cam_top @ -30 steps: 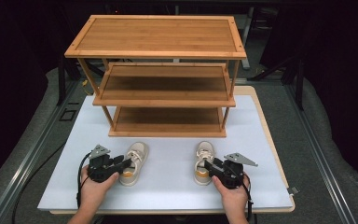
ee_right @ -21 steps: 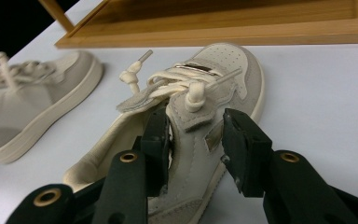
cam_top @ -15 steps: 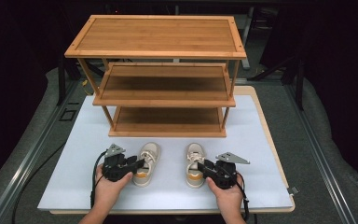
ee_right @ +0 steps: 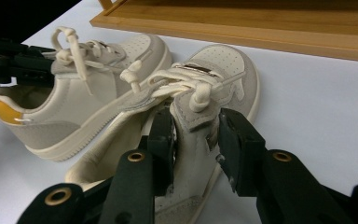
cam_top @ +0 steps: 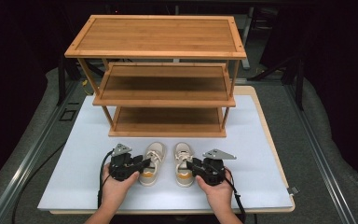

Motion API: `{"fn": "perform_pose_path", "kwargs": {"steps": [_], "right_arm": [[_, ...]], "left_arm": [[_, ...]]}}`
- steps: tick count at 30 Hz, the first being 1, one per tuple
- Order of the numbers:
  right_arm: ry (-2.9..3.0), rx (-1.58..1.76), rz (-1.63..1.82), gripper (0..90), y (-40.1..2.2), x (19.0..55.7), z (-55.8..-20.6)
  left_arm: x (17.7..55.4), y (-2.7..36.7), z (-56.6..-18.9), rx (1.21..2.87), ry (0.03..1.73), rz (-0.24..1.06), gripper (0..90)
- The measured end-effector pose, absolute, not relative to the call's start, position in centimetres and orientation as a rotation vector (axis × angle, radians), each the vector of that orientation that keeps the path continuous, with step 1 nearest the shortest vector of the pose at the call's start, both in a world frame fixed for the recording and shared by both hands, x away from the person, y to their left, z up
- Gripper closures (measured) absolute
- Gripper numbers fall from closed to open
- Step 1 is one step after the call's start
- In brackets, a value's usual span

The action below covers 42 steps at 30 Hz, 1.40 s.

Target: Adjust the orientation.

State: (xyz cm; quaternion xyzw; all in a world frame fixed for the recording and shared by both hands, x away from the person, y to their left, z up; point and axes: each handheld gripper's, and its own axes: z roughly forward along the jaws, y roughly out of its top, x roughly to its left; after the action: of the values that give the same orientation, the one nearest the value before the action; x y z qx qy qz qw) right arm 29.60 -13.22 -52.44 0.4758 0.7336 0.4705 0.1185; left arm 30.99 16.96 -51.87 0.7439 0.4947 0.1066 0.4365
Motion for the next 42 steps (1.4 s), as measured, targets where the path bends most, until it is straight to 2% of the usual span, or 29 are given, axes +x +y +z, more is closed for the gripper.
{"fn": "perform_pose_path", "kwargs": {"steps": [18,42], "right_arm": [[2.138,1.378,1.372,68.1,-12.0,30.9,-52.4],[2.057,1.436,1.382,64.1,-11.1,30.0,-52.7]], "left_arm": [[31.9,14.9,-52.1,1.852,1.202,0.213,54.6],[31.7,14.6,-52.3,1.866,1.164,0.261,55.3]]}}
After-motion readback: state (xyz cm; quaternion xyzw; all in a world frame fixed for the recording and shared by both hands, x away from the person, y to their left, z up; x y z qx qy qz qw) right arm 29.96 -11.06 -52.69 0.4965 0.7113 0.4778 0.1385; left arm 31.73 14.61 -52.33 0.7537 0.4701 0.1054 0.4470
